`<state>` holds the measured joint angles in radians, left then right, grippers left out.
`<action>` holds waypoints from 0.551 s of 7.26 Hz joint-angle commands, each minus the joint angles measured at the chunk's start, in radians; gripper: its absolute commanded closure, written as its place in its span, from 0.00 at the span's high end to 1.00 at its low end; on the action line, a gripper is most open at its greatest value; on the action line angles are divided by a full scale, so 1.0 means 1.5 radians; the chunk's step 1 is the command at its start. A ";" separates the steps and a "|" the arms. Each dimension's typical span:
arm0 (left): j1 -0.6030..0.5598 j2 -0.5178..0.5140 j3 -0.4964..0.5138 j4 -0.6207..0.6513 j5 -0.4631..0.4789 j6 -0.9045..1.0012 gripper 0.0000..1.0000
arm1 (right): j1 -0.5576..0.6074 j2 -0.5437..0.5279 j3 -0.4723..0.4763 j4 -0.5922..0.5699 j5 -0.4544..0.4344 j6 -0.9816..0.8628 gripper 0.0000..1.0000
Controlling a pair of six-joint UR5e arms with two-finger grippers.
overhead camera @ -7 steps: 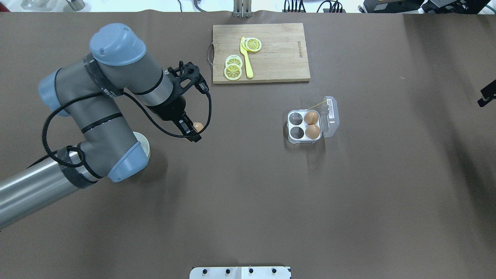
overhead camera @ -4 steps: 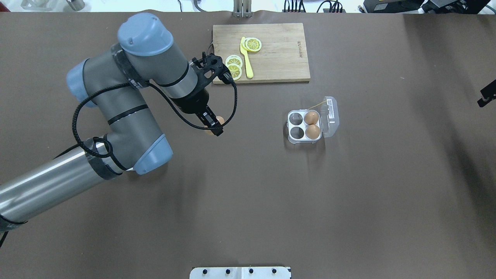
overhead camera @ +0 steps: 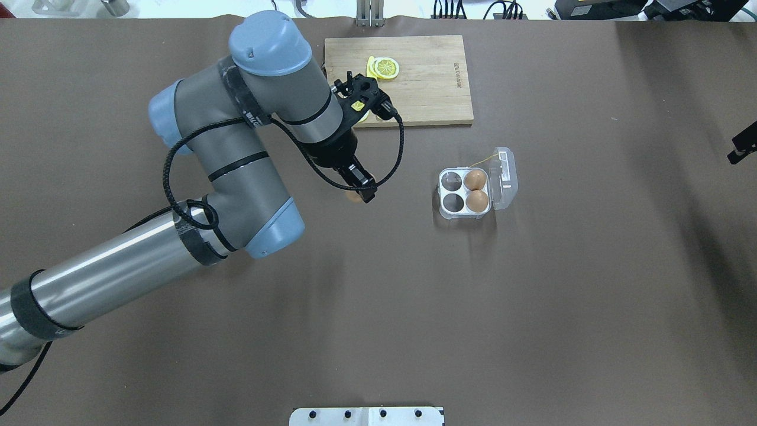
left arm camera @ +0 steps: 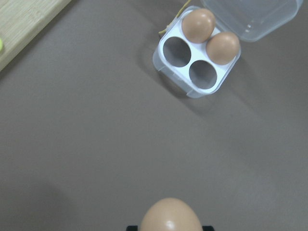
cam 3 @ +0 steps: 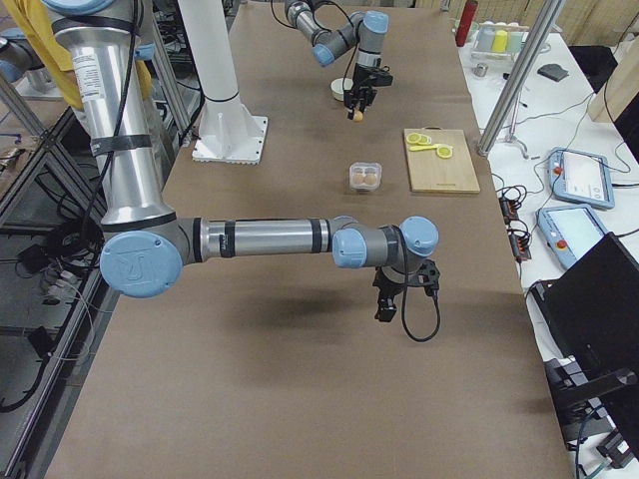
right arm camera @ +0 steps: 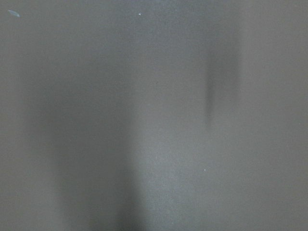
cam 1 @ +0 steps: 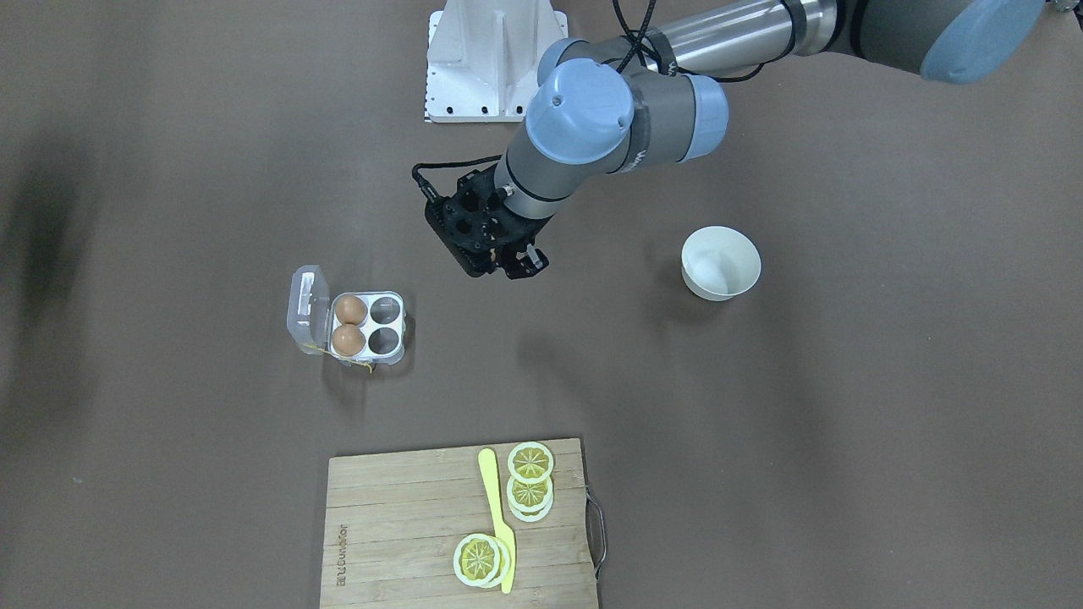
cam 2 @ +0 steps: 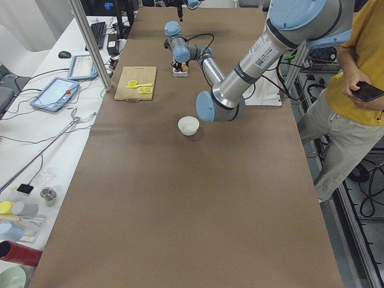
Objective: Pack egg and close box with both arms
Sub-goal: 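Lift the egg with the left gripper and carry it over the egg box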
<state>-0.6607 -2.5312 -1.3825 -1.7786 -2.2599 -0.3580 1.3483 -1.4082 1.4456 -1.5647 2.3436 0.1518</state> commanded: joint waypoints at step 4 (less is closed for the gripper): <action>0.024 -0.083 0.136 -0.095 0.095 -0.036 0.37 | -0.001 0.000 -0.007 0.000 0.010 -0.001 1.00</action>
<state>-0.6321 -2.6272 -1.2152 -1.9069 -2.1433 -0.4090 1.3469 -1.4082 1.4377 -1.5647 2.3482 0.1507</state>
